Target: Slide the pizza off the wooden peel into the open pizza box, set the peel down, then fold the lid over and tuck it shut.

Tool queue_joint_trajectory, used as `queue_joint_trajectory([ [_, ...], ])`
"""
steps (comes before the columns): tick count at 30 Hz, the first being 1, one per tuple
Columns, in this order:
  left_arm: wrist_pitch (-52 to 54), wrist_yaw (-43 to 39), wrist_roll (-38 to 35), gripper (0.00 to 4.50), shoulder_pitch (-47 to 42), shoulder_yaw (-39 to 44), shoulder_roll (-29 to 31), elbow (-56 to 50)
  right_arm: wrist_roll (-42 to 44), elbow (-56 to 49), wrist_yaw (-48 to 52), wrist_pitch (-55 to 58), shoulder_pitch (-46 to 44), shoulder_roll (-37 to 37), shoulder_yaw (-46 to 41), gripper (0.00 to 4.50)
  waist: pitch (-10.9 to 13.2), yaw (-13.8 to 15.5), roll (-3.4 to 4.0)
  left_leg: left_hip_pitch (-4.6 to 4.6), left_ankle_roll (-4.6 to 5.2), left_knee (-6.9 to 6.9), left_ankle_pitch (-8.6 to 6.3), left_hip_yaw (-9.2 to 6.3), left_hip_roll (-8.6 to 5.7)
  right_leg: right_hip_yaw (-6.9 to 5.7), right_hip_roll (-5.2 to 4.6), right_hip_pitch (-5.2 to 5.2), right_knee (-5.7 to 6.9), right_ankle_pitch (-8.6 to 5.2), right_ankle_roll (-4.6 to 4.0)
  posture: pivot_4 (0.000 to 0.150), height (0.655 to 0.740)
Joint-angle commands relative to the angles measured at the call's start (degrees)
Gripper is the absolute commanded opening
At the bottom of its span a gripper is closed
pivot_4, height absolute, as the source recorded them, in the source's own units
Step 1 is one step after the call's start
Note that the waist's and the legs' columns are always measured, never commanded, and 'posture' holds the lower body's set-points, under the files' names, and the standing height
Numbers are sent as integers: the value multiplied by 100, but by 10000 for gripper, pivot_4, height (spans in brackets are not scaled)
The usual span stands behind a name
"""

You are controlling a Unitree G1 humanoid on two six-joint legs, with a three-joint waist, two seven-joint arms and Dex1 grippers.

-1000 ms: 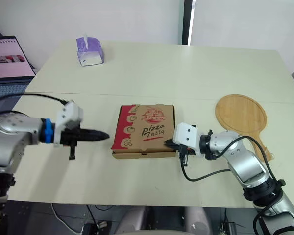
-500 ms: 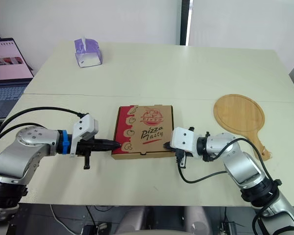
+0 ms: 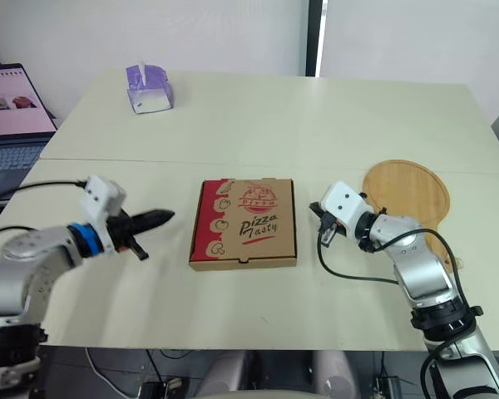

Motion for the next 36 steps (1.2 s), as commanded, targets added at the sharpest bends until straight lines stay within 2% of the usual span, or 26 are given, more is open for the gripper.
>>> queue_joint_trajectory([
  [1, -7, 328, 80, 0, 23, -354, -365, -375, -123, -108, 49, -229, 83, 116, 325, 559, 0, 3, 0, 0, 0, 1, 0, 0, 0, -1, 0, 0, 1, 0, 0, 1500, 7251],
  [9, 55, 517, 56, 0, -352, -759, -853, -468, 150, -808, 364, 53, 315, 96, 390, 559, 0, 20, 0, -1, -1, 4, 0, -2, -1, -1, -2, 1, 2, 0, 0, 1500, 7251],
  [23, -107, 322, 290, 0, -425, -1127, -938, -291, 110, -954, 463, 215, 568, -218, 189, 559, 0, 13, 0, 0, -2, 2, 1, -2, -1, -1, -2, 1, 1, 0, 0, 1500, 7251],
  [31, -10, 150, 101, 0, -5, -428, -329, -490, 260, -968, 579, 144, 654, -617, -334, 559, 0, 5, 0, 0, -2, 1, 1, -2, -1, -2, -2, 1, -1, 0, 0, 1500, 7251],
  [36, 112, 60, -53, 0, 572, 518, 328, -475, 835, -1162, 826, 82, 1141, -1063, -1335, 559, 0, 13, 0, 0, -1, -1, 0, -4, 0, -2, -4, 2, -7, 0, 0, 1500, 7251],
])
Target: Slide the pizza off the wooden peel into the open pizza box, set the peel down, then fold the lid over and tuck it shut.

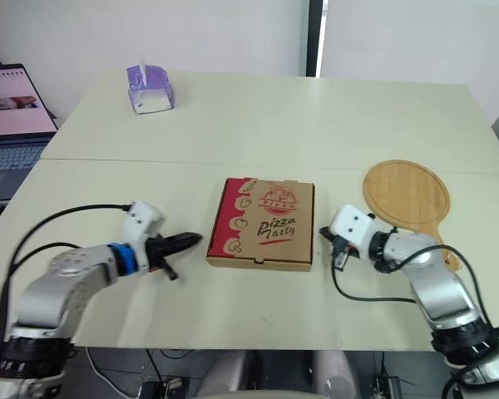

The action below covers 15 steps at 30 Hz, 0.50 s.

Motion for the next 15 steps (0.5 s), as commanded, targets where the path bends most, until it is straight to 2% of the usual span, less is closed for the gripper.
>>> queue_joint_trajectory([
  [1, 61, -40, -59, 0, 356, 777, 463, -39, 469, -201, 183, -199, 332, -299, -968, 559, 0, 3, 0, 0, 0, -1, 0, 0, 0, 0, -1, 1, -1, 0, 0, 1500, 7251],
  [7, -621, 68, 405, 0, 1017, 1627, 986, 726, 574, 742, 717, -1308, 1277, -1034, -2270, 559, 0, 20, 0, 7, 3, -5, -2, 0, 0, -4, -2, 13, -10, 0, 0, 1500, 7251],
  [11, -799, 20, 530, 0, 1268, 1792, 1089, 832, 471, 1948, 901, -2041, 1226, -1466, -2660, 559, 1, 13, 1, 29, 6, -6, -3, 6, 0, -3, -7, 35, -14, 0, 0, 1500, 7251],
  [15, -808, 39, 621, 0, 1332, 1776, 1147, 840, 372, 2832, 974, -2568, 1030, -1732, -2640, 559, 2, 3, 1, 81, 19, -22, -11, 12, 1, -2, -9, 76, -17, -2, -2, 1500, 7251],
])
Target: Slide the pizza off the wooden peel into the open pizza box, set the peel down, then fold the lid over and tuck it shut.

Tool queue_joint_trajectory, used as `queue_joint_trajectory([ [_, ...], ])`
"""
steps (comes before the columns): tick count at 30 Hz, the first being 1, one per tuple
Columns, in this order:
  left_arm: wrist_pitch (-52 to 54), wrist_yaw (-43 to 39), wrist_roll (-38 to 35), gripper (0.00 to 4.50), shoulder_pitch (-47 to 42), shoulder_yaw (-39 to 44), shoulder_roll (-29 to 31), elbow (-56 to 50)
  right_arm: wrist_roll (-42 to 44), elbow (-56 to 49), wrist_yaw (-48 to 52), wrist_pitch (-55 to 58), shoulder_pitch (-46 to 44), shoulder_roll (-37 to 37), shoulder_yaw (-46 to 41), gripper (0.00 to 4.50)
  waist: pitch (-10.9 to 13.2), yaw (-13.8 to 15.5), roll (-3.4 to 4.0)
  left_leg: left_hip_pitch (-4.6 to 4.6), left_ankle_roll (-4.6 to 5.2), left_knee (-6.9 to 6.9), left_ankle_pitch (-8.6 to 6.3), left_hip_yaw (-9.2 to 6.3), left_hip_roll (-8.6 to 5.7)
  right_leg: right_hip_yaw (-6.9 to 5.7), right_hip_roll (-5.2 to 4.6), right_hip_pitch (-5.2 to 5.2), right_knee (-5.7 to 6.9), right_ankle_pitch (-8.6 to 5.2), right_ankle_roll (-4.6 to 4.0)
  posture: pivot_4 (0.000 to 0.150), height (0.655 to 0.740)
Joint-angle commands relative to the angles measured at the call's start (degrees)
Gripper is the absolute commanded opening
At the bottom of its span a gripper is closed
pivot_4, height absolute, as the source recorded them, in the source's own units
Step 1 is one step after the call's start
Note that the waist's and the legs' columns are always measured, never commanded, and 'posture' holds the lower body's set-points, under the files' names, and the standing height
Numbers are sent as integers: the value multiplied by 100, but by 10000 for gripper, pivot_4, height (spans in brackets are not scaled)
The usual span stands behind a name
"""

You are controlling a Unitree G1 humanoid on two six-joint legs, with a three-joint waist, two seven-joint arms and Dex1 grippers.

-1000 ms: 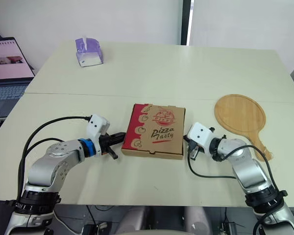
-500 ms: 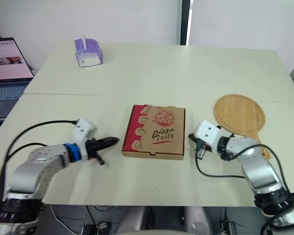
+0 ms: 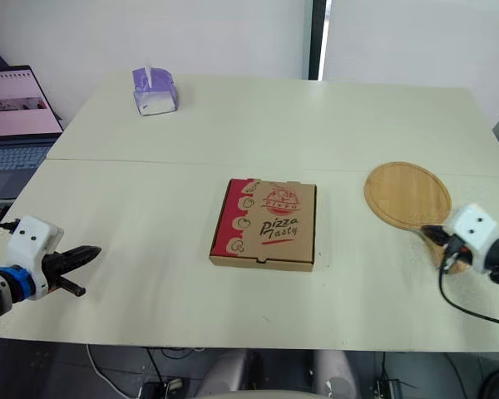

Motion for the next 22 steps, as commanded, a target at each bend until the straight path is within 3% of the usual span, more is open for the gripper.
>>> queue_joint_trajectory([
  [1, -72, -1, 52, 0, -19, 174, 148, -63, -53, 478, 89, -476, -170, -178, -92, 559, 0, -4, 0, 2, -1, -1, 0, 1, 0, 0, 0, 0, 1, 0, 0, 1500, 7251],
  [22, 468, -301, -107, 0, -882, -262, 260, 73, 28, 663, 471, -477, 129, -294, -32, 559, 0, -4, 4, 3, -8, -2, 4, 3, 0, 2, -4, -2, 4, 0, 0, 1500, 7251],
])
